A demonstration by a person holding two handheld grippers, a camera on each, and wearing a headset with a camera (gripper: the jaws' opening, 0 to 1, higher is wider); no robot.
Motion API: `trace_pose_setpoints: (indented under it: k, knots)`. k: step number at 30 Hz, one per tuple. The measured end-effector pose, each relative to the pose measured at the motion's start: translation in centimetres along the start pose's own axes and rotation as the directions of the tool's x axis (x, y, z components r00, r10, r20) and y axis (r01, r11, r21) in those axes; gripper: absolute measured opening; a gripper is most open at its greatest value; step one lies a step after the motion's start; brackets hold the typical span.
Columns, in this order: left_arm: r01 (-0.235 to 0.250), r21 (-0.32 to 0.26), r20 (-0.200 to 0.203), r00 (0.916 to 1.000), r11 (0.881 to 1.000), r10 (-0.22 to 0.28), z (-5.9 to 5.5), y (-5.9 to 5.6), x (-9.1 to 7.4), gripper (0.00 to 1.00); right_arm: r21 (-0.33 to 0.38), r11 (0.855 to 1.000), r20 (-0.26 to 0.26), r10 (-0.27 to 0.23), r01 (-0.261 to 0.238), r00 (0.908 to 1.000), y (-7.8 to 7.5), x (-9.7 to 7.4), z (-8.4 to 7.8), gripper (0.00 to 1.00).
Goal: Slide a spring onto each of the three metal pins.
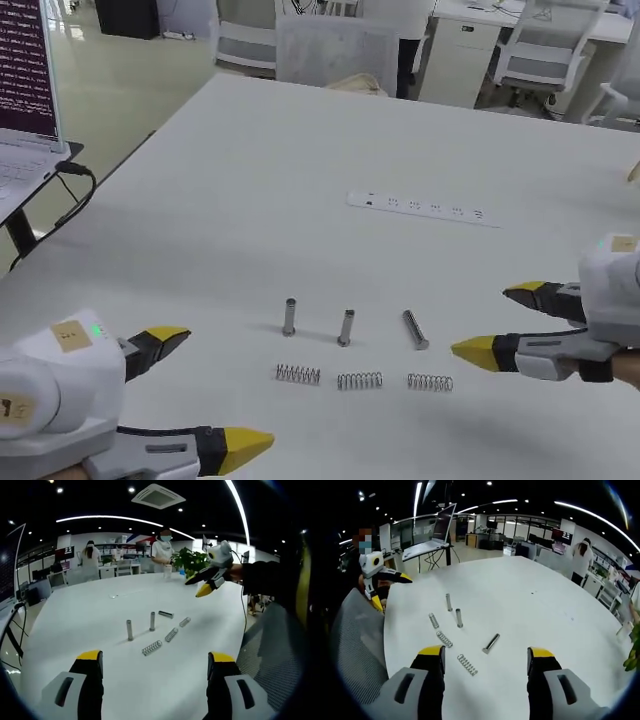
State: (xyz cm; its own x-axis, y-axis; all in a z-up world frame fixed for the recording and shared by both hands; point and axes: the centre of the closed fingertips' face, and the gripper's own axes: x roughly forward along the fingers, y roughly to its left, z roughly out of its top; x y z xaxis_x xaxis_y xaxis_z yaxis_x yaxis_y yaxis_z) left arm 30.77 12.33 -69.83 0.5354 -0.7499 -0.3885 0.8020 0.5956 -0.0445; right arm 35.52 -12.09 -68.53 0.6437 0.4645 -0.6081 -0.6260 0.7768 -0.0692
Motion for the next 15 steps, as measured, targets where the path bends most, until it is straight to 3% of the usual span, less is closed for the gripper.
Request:
trace_pose_setpoints:
  k: [11, 15]
  knots:
    - [-0.001, 0.004, 0.003, 1.0, 1.0, 0.001, 0.2, -0.1, -0.2, 0.83, 0.021, 1.0, -0.052, 0.0, 0.001, 0.9986, -1.2, 2.9, 0.2, 0.56]
    - [-0.001, 0.006, -0.002, 1.0, 1.0, 0.001, 0.1, -0.1, -0.2, 0.82, 0.008, 1.0, -0.094, 0.009, -0.009, 0.9956, -1.3, 4.2, -0.2, 0.54]
